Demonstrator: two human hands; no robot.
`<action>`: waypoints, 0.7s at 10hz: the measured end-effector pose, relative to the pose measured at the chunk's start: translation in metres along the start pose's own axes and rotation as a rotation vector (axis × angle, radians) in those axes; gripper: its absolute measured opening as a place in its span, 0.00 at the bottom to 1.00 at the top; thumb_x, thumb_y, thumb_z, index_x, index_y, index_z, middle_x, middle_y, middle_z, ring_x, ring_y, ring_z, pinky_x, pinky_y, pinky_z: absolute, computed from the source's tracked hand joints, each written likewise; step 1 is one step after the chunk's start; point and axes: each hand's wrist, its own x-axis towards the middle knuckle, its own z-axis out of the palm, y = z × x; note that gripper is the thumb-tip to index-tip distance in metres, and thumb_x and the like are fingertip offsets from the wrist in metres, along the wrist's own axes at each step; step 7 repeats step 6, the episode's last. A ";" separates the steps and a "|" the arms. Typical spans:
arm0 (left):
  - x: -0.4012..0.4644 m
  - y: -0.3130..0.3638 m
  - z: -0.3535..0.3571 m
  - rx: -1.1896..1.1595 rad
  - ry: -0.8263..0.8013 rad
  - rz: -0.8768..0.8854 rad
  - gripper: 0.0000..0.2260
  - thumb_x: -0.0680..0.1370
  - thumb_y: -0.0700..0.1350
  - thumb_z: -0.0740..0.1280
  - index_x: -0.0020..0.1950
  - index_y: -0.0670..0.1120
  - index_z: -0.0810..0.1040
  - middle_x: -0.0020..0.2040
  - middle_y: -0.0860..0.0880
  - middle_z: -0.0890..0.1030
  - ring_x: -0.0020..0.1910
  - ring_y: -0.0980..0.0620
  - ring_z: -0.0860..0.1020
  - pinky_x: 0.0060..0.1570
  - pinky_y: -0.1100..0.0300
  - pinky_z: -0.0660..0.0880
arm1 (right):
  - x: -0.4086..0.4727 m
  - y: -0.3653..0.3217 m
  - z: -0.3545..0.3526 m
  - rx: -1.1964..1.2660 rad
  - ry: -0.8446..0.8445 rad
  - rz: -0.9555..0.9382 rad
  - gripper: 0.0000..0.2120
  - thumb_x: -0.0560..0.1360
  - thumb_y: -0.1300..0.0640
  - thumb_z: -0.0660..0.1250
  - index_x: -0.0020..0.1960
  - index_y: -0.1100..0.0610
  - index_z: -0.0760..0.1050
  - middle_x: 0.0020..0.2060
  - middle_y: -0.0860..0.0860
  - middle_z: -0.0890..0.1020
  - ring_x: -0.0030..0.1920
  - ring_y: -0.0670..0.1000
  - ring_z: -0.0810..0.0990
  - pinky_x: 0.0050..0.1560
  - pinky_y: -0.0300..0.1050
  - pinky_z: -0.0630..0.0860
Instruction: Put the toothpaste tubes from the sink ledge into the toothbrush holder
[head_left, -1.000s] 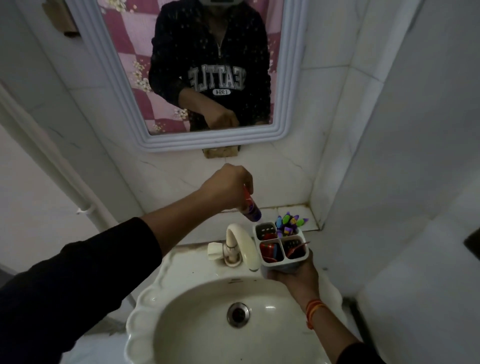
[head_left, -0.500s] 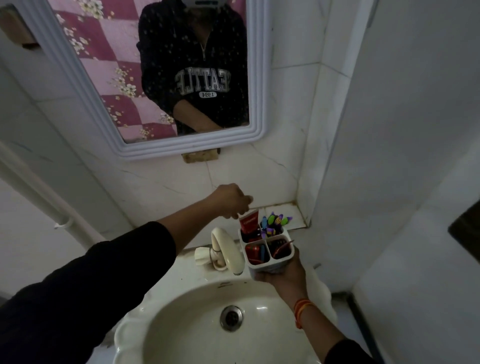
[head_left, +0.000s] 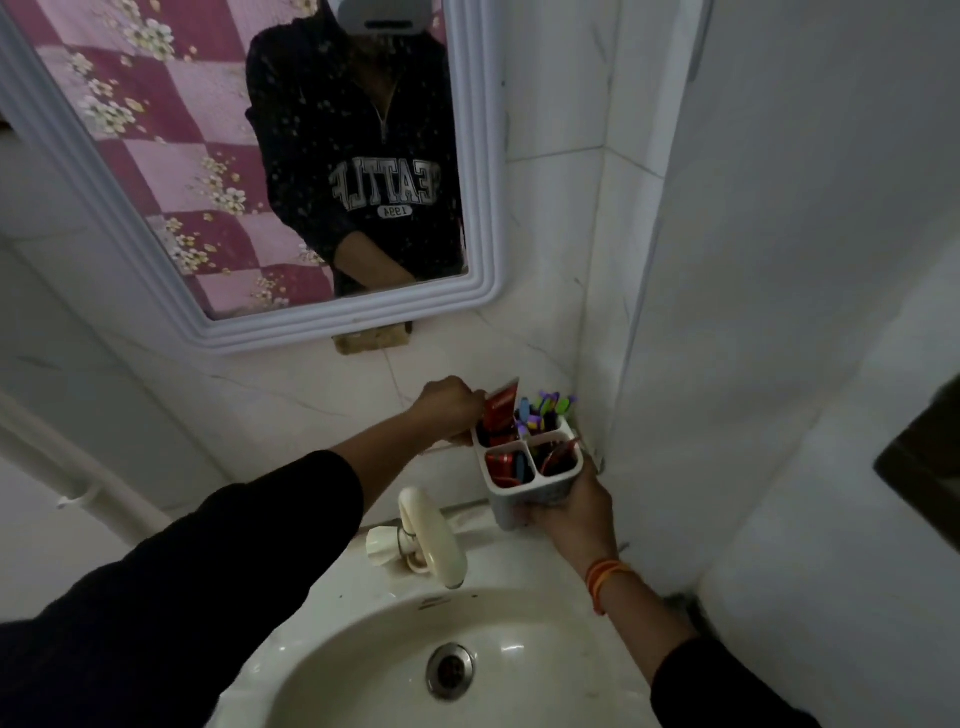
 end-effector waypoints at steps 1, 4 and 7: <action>0.016 0.007 0.009 -0.181 0.026 -0.042 0.17 0.80 0.49 0.60 0.52 0.36 0.81 0.40 0.41 0.85 0.39 0.44 0.86 0.44 0.56 0.84 | 0.029 -0.007 -0.011 -0.074 0.010 0.033 0.40 0.62 0.55 0.85 0.69 0.52 0.70 0.53 0.51 0.83 0.53 0.52 0.83 0.53 0.47 0.79; 0.041 0.001 0.025 -0.346 0.049 -0.087 0.11 0.77 0.40 0.64 0.43 0.35 0.82 0.39 0.38 0.84 0.38 0.44 0.82 0.48 0.55 0.80 | 0.066 -0.005 -0.014 0.059 -0.005 0.084 0.47 0.60 0.71 0.83 0.74 0.59 0.67 0.60 0.51 0.78 0.59 0.52 0.77 0.52 0.36 0.77; 0.012 0.001 0.018 -0.129 0.090 -0.018 0.07 0.79 0.44 0.63 0.47 0.43 0.79 0.51 0.39 0.84 0.55 0.41 0.82 0.55 0.54 0.78 | 0.046 0.000 -0.009 -0.001 0.078 0.131 0.37 0.66 0.65 0.80 0.72 0.59 0.71 0.65 0.57 0.80 0.64 0.59 0.79 0.59 0.42 0.73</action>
